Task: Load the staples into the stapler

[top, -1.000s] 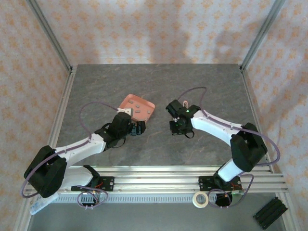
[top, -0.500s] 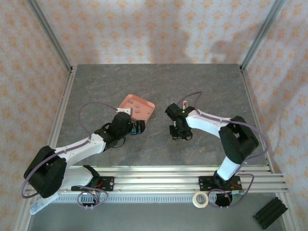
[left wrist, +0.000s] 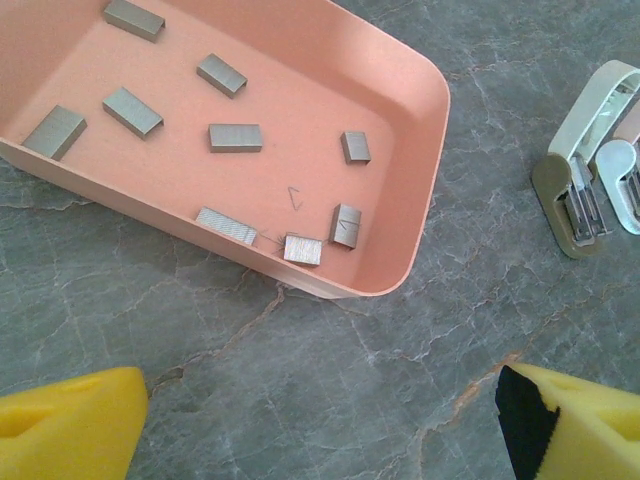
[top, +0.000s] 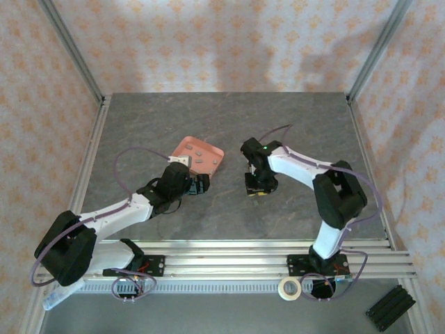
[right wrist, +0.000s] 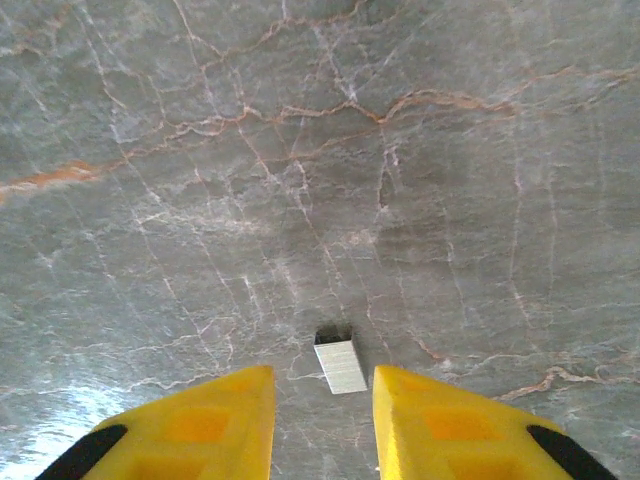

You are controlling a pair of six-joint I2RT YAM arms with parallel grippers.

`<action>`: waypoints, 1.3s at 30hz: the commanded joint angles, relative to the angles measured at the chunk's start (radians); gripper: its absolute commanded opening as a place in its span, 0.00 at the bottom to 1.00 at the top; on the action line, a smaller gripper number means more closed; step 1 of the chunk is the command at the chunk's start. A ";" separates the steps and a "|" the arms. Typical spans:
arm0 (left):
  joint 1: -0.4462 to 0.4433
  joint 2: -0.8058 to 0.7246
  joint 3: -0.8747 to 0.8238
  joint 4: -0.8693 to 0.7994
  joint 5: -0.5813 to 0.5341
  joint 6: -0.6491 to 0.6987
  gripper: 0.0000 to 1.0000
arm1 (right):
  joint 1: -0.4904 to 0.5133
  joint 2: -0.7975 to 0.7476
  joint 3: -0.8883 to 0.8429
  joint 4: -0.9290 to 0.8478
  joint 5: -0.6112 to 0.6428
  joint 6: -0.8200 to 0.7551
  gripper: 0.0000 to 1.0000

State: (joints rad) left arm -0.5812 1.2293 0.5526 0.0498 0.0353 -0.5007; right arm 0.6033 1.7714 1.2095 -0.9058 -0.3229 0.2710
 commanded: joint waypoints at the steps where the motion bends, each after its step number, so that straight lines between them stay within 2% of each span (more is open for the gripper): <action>1: -0.005 0.004 -0.013 0.025 -0.045 0.001 0.91 | 0.000 0.046 0.036 -0.102 0.008 -0.071 0.31; 20: -0.005 0.003 -0.024 0.035 -0.052 -0.007 0.91 | 0.033 0.126 0.085 -0.122 0.003 -0.123 0.32; 39: -0.006 0.002 -0.028 0.030 -0.053 -0.001 0.91 | 0.038 0.175 0.084 -0.121 0.051 -0.106 0.27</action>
State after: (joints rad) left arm -0.5812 1.2331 0.5354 0.0723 0.0166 -0.5007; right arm 0.6369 1.9278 1.2781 -1.0065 -0.3031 0.1596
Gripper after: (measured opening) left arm 0.909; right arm 0.270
